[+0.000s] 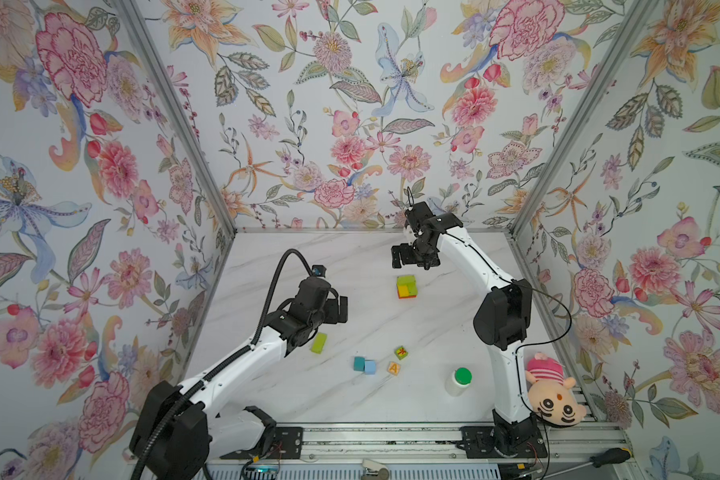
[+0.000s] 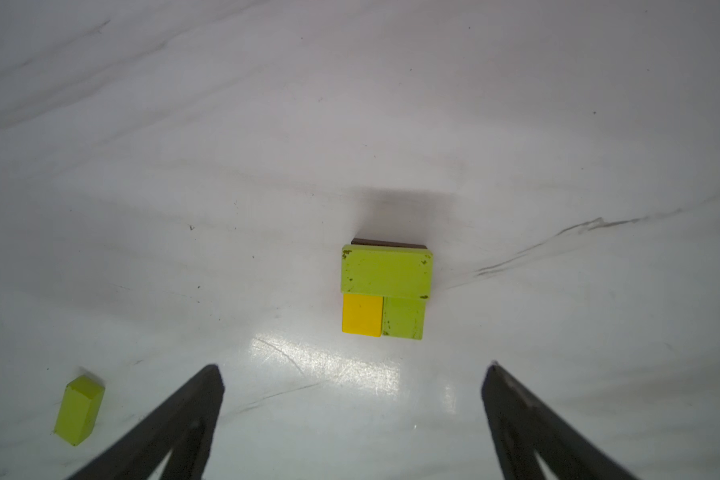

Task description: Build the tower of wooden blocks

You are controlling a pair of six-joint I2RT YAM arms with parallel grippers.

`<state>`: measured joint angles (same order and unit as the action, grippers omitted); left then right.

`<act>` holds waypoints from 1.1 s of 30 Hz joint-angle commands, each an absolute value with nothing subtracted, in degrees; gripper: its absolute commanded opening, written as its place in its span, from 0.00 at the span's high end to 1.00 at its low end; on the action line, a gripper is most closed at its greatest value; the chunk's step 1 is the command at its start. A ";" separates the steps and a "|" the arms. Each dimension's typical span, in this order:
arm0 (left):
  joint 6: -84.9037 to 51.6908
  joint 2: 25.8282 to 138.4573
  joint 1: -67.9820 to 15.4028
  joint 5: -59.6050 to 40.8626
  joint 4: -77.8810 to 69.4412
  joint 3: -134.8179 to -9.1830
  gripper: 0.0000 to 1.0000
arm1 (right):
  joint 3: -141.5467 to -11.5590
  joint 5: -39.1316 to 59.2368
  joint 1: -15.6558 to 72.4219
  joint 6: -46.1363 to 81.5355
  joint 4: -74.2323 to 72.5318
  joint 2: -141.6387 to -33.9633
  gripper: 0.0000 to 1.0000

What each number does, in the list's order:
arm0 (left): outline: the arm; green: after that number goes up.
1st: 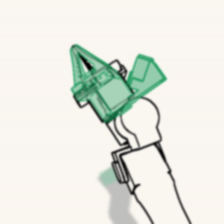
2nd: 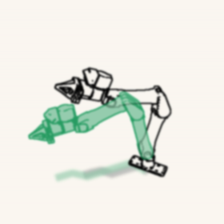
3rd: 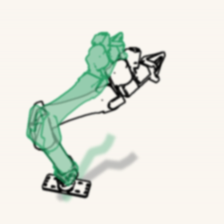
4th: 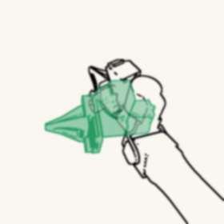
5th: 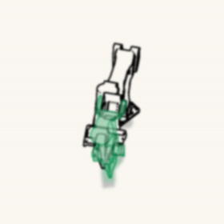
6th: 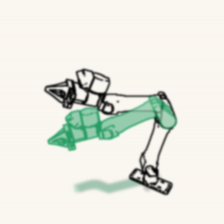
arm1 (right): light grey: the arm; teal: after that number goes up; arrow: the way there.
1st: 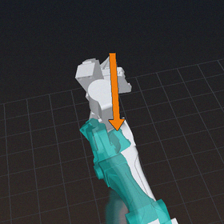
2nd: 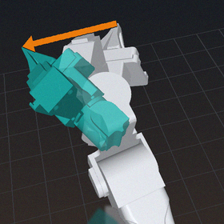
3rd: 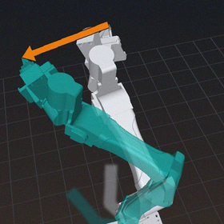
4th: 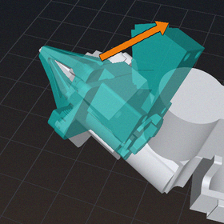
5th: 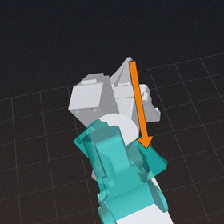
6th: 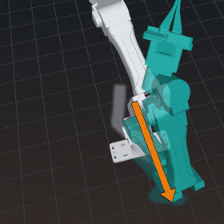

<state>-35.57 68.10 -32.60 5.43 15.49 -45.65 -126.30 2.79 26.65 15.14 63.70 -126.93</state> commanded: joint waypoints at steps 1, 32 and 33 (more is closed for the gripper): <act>-46.30 64.07 -33.61 9.48 20.15 -41.15 0.06 | -124.68 4.01 29.10 13.92 65.09 -125.14 0.01; -46.23 75.05 -36.05 7.56 19.84 -35.55 0.27 | -128.72 9.46 33.13 16.79 66.09 -126.74 0.01; -45.90 75.52 -35.51 7.56 19.86 -35.75 0.26 | -128.36 9.32 33.13 16.75 66.09 -126.67 0.01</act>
<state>-48.31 74.37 -36.88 7.73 20.05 -34.20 -129.25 8.84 33.19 16.27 64.58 -126.91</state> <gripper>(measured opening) 0.731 0.993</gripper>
